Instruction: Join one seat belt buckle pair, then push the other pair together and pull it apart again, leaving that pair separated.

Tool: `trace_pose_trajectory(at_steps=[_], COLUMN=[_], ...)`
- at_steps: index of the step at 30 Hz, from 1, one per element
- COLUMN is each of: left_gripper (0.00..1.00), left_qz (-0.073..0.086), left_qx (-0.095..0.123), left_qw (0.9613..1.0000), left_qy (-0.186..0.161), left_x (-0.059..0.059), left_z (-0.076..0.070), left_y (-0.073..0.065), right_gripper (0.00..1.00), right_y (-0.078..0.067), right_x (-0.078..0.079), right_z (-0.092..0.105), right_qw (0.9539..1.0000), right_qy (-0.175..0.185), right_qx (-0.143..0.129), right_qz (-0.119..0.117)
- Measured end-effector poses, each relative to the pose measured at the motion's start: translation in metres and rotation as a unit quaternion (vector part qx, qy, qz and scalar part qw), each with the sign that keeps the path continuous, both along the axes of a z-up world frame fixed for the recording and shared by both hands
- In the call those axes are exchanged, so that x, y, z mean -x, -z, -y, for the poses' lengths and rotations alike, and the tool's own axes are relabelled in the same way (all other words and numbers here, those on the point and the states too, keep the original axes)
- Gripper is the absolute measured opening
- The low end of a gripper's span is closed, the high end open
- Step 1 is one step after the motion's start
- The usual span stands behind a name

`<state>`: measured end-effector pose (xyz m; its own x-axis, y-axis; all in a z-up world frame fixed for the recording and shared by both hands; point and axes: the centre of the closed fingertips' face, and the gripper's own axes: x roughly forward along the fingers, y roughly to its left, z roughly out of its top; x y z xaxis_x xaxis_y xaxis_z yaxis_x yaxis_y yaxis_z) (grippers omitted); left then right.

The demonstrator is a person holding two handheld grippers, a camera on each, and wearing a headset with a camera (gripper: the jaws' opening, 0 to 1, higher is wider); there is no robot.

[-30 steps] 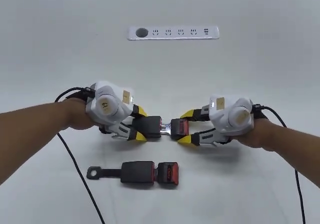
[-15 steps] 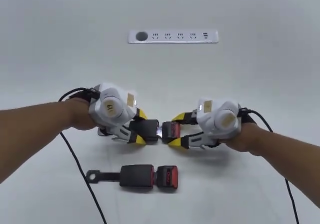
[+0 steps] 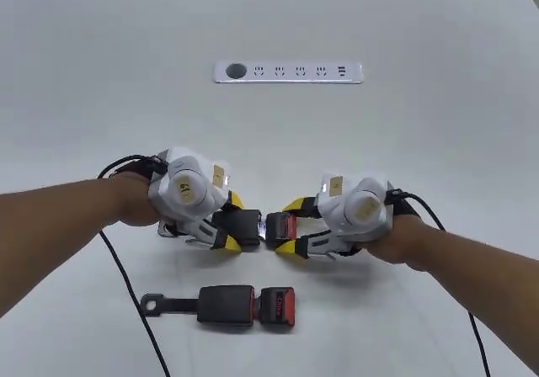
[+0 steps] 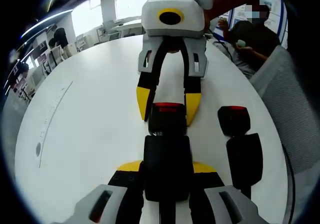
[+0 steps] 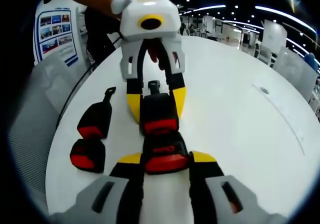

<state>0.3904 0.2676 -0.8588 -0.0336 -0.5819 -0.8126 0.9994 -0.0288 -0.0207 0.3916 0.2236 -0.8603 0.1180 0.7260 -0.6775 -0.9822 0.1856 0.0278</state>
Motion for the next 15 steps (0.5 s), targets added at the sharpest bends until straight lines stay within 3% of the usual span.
trace_pose_trajectory(at_steps=[15], left_gripper=[0.36], left_qz=[0.000], left_qx=[-0.001], left_qw=[1.0000], left_qy=[0.002], left_x=[-0.0003], left_z=[0.0002], left_y=[0.0007], right_gripper=[0.35], right_y=[0.0006], right_x=[0.0007], right_z=[-0.0010], right_qw=[1.0000], right_qy=[-0.004], right_qx=[0.005], right_qz=[0.004])
